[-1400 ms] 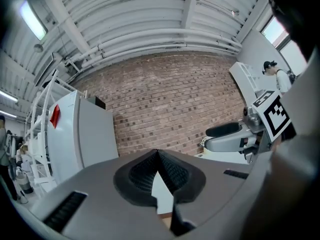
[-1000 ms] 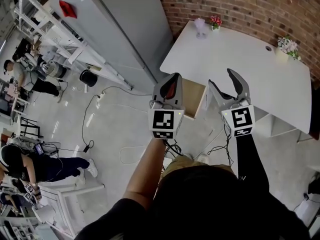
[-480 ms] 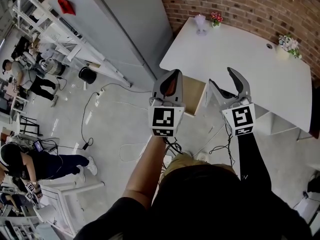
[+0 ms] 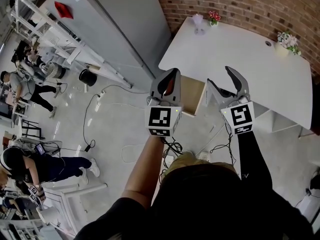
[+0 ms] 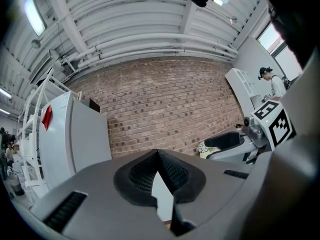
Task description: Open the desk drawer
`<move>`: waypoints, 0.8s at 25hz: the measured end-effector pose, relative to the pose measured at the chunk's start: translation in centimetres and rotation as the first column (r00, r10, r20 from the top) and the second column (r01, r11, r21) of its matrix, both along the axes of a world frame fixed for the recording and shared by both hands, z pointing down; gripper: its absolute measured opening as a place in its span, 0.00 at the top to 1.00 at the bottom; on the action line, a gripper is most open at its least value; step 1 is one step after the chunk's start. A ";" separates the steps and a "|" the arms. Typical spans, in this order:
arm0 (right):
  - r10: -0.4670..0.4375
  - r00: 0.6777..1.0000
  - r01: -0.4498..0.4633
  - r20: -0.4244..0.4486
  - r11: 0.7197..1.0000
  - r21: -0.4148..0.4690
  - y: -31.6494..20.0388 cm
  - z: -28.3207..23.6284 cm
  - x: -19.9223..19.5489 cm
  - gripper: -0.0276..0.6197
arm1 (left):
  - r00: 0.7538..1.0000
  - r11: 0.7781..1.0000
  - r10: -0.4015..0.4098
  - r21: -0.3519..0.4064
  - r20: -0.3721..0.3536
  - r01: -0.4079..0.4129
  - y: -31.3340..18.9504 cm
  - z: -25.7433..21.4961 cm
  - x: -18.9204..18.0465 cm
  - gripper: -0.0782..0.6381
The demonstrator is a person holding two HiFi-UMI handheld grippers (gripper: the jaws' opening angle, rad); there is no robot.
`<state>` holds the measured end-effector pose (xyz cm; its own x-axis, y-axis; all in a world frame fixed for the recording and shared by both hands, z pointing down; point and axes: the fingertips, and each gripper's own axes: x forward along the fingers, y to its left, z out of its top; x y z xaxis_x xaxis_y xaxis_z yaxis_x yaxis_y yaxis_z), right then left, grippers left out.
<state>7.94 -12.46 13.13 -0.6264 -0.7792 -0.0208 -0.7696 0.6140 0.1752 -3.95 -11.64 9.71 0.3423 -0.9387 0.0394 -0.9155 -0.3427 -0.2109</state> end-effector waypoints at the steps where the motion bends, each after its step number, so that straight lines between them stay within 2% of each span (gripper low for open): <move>1: -0.003 1.000 0.003 0.001 1.000 0.001 0.0 -0.1 -0.2 0.51 | 1.000 1.000 -0.006 0.000 0.001 0.006 -0.1 0.0 -0.2 0.88; 6: -0.002 1.000 0.002 -0.010 1.000 0.006 -0.2 -0.1 -0.2 0.52 | 1.000 1.000 -0.008 0.009 0.007 0.008 -0.2 0.0 -0.5 0.88; 9: 0.008 1.000 -0.008 -0.007 1.000 0.000 -0.4 0.4 0.0 0.59 | 1.000 1.000 -0.012 0.012 0.010 0.012 0.0 0.0 -0.9 0.88; 10: 0.011 1.000 -0.011 -0.008 1.000 0.002 -0.4 0.5 0.0 0.64 | 1.000 1.000 -0.015 0.012 0.011 0.015 0.0 0.0 -1.0 0.88; 11: 0.007 1.000 -0.006 -0.010 1.000 0.005 -0.3 0.4 -0.1 0.75 | 1.000 1.000 -0.018 0.010 0.013 0.018 0.1 0.0 -1.2 0.88; 12: -0.006 1.000 0.006 -0.014 1.000 0.005 -0.1 0.3 -0.3 0.96 | 1.000 1.000 -0.023 0.009 0.016 0.023 0.1 0.1 -1.4 0.88; 15: -0.044 0.999 0.044 -0.010 0.999 -0.001 0.5 -0.1 -1.3 0.96 | 0.999 0.999 -0.036 0.010 0.018 0.036 0.3 0.0 -2.2 0.88; 20: -0.043 0.999 0.044 -0.022 0.999 0.016 1.0 -0.2 -1.5 0.96 | 0.998 0.999 -0.051 0.009 0.020 0.051 0.7 0.0 -2.9 0.88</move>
<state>6.44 -11.48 12.89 -0.6600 -0.7510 -0.0197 -0.7383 0.6436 0.2017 -6.89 -10.93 9.71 0.2932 -0.9553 0.0380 -0.9271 -0.2938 -0.2327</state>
